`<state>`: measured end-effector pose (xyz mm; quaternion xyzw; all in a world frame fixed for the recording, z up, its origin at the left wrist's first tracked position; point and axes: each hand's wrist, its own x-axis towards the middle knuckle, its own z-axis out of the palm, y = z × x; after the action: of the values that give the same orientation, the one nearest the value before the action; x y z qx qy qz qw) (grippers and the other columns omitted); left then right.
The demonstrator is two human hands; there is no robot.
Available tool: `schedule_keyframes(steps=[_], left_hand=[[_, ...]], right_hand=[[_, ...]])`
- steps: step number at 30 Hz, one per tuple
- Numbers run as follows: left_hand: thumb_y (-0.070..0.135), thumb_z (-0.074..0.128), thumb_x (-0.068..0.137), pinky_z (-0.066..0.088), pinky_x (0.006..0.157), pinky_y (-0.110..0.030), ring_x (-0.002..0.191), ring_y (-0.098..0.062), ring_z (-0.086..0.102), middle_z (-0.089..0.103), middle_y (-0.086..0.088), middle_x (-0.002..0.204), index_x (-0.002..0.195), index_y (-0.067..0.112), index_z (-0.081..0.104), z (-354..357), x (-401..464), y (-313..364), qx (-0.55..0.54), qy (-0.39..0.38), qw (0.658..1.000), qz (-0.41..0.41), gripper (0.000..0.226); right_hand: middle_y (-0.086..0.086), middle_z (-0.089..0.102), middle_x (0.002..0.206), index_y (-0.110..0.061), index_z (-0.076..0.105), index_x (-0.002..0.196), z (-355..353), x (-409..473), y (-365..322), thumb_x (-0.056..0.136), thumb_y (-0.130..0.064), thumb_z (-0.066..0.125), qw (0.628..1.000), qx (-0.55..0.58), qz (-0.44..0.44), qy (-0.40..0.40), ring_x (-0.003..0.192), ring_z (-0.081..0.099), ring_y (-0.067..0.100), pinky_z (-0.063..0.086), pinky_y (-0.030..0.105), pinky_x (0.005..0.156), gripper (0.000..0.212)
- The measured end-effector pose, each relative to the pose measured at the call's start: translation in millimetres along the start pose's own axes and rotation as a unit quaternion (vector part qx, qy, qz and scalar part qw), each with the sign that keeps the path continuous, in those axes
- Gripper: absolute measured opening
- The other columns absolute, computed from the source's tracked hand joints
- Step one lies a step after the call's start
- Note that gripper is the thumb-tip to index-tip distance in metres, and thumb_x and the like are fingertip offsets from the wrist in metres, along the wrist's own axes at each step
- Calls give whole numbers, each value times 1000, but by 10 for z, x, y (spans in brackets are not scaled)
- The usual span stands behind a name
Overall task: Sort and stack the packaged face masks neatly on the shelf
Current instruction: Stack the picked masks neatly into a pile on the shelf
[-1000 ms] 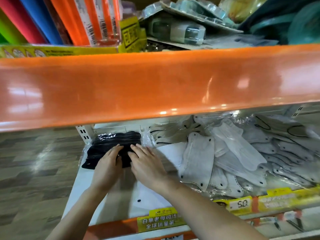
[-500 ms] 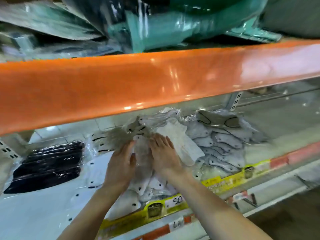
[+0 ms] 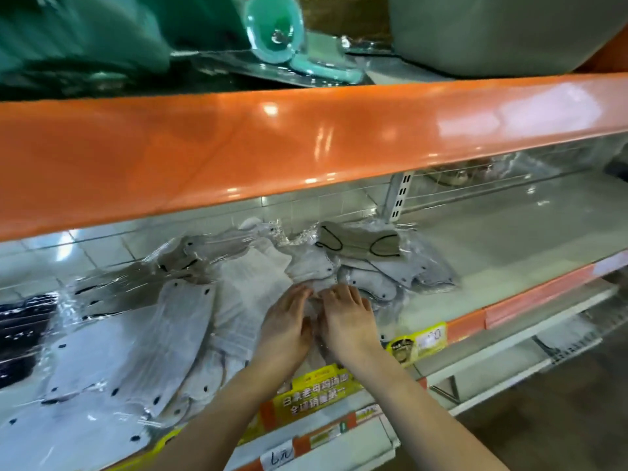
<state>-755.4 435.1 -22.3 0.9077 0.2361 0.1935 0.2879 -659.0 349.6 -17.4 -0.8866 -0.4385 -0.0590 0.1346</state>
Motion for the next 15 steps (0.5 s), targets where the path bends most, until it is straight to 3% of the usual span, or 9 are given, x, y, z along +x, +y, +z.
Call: schedule_keyframes(steps=[2,5,8,10,12,15], left_hand=[[18,43,81,27,111,-33,135,-29,39,44,-16,144,136,3,48,122,14,55,10,-9,1000,-13,57],[29,36,93,16,114,-30,144,-21,20,29,-7,154,145,11,34,258,41,68,58,-41,997,-44,55],[51,17,85,10,115,-28,146,-15,13,26,1,156,147,18,31,331,48,-2,93,-41,993,-57,71],[58,8,79,12,115,-30,145,-16,16,30,1,154,145,18,36,362,32,-33,101,-30,993,-58,82],[57,12,82,18,115,-34,144,-19,24,37,0,151,141,16,43,382,8,-59,116,-21,992,-54,79],[50,27,86,30,109,-41,136,-25,40,50,-4,141,132,14,55,365,-6,-71,108,-3,993,-51,65]], right_hand=[[11,62,101,-11,69,98,8,-21,109,67,-21,75,999,-18,0,-33,92,63,33,53,43,67,33],[7,42,137,-14,49,130,25,-17,223,90,-24,54,998,-18,-27,-59,126,42,27,41,40,95,41],[3,35,143,-19,44,133,31,32,276,92,-23,53,998,-9,-33,-52,131,37,23,35,37,101,43],[2,41,139,-21,48,130,47,64,297,92,-25,54,999,-1,-33,-42,128,41,23,35,38,100,38],[2,52,127,-20,57,119,56,77,308,89,-27,60,999,-6,-32,-36,118,51,23,41,40,94,31],[0,64,82,-19,68,80,75,101,318,59,-19,86,999,-9,-27,-17,75,66,21,53,34,63,28]])
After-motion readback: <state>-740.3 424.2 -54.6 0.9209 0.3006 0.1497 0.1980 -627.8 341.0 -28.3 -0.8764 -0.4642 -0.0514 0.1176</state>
